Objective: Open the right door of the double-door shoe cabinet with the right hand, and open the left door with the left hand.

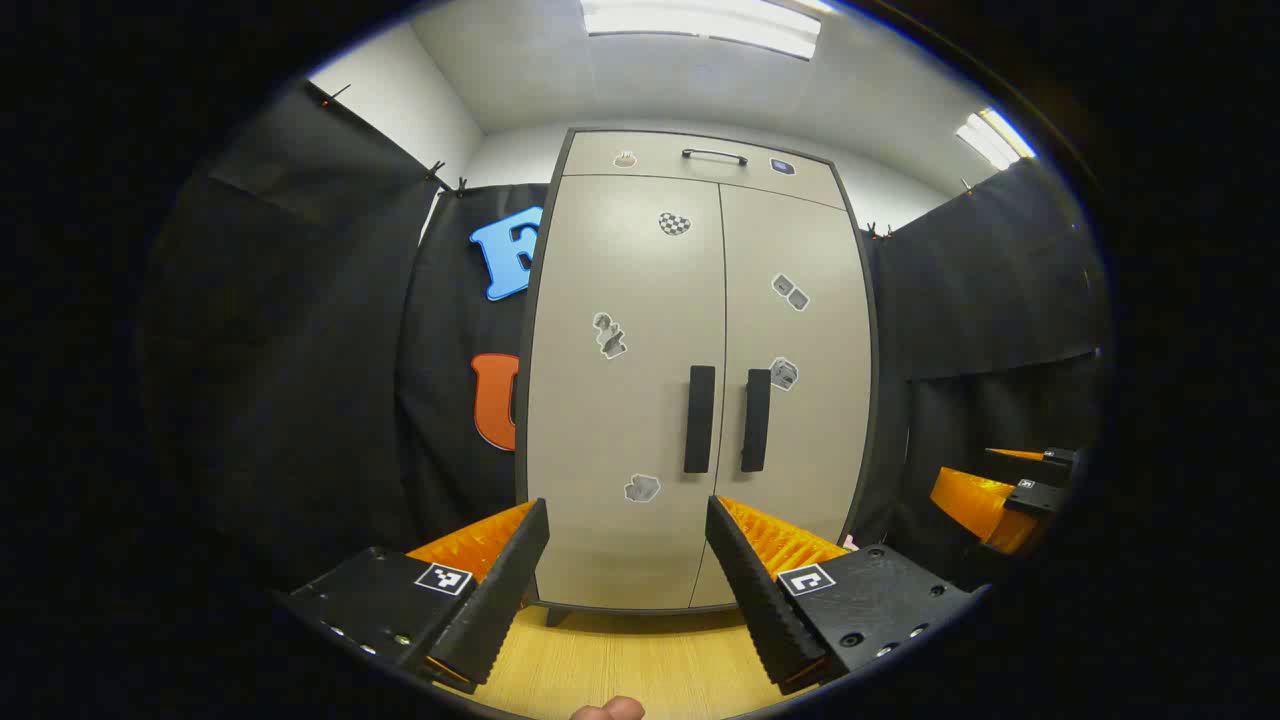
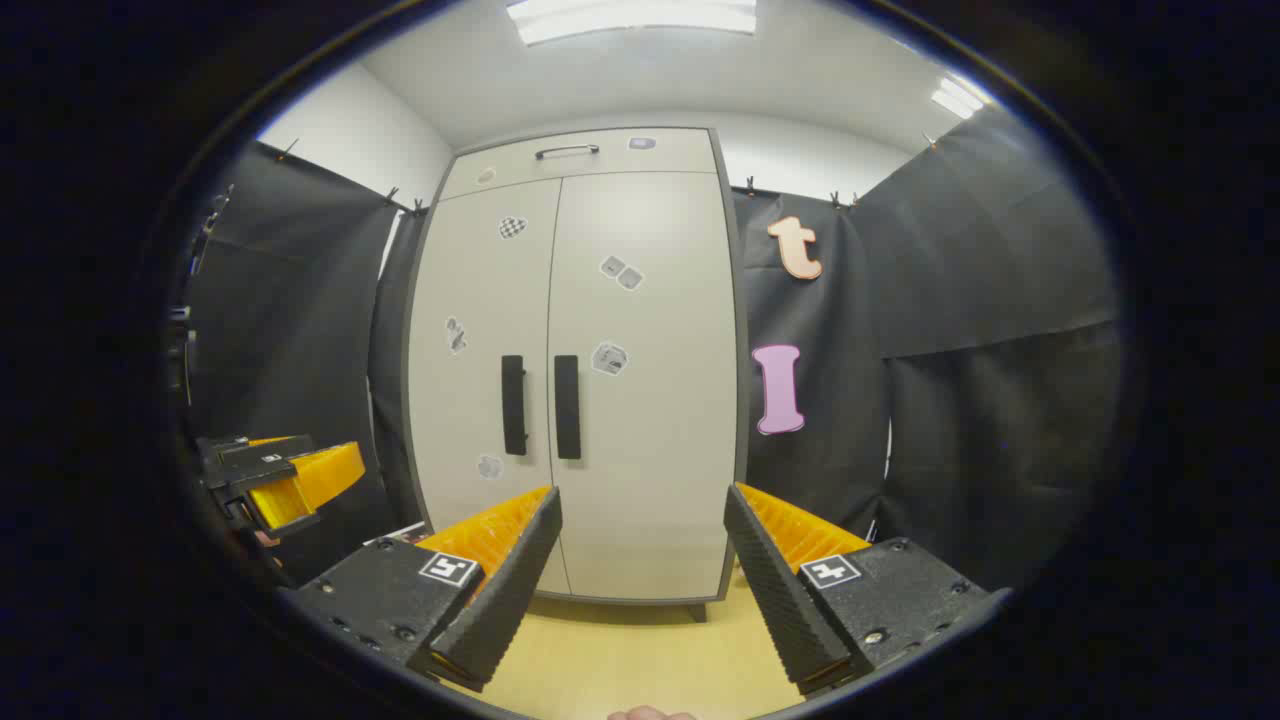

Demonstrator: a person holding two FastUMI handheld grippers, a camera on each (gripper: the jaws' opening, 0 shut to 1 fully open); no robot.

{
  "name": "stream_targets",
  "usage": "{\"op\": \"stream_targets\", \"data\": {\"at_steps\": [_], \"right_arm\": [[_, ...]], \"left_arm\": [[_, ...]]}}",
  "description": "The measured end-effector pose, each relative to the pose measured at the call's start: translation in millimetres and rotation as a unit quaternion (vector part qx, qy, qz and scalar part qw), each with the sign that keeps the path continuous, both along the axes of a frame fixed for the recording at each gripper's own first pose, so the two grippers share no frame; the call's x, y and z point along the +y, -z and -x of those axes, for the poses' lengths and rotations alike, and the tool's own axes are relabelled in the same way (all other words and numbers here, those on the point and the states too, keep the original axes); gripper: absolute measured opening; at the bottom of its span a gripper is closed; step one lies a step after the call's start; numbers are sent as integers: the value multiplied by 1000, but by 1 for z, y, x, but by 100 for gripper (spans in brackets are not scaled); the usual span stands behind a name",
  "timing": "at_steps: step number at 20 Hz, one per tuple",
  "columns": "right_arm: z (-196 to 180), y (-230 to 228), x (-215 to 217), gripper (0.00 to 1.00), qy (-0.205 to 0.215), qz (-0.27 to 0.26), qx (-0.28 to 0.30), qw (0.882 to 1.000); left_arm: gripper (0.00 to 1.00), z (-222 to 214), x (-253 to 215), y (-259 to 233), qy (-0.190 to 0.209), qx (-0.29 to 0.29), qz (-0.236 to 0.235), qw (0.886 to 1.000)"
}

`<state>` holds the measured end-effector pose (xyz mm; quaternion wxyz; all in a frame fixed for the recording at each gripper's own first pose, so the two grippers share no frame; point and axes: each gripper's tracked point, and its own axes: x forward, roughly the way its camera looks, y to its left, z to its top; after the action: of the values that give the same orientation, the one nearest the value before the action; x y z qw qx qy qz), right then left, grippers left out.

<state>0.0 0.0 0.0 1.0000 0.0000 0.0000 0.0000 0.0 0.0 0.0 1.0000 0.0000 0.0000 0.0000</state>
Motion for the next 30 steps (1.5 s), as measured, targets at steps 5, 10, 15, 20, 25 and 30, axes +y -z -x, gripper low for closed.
{"op": "stream_targets", "data": {"at_steps": [5,10,15,20,25,30], "right_arm": [[-1,-1,-6,100,7,-2,0,1000],[-2,1,-9,100,10,-4,-1,1000],[-8,1,-4,100,8,-1,2,1000],[-13,6,2,100,6,6,2,1000],[-36,7,6,100,4,1,10,1000],[-67,5,12,100,5,-4,16,1000]], "left_arm": [[95,-2,-6,-1,5,-1,-5,1000],[95,-4,-10,2,11,0,-5,1000],[95,-4,-14,-1,17,-7,-16,1000],[95,-11,-19,4,29,-5,-16,999],[95,-17,-20,7,35,2,-13,999],[95,-17,-18,7,39,-1,-12,999]]}}
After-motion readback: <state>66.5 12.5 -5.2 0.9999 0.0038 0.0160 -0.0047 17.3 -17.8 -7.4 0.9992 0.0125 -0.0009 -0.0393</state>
